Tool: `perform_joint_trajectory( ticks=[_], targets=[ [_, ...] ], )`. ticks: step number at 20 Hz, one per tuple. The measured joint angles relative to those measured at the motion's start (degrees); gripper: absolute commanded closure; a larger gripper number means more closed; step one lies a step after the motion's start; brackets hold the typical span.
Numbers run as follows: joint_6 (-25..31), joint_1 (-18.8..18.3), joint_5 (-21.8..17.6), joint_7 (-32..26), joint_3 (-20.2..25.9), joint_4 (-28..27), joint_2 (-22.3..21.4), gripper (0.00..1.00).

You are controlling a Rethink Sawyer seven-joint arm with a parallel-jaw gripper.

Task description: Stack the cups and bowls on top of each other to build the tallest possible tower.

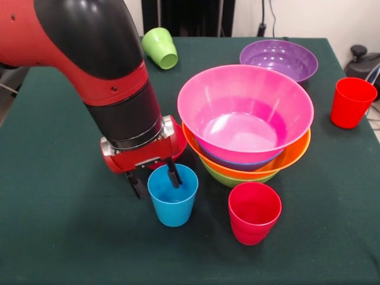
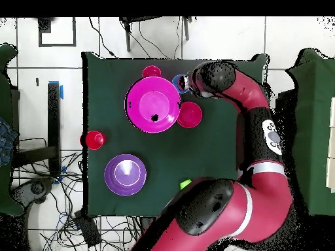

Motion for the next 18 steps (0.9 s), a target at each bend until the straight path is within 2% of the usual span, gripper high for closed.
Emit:
perform_joint_trajectory(
  ticks=[18],
  targets=[
    [-0.11,0.3,-0.82,0.0,-1.57,0.1,0.97,0.0]
  ],
)
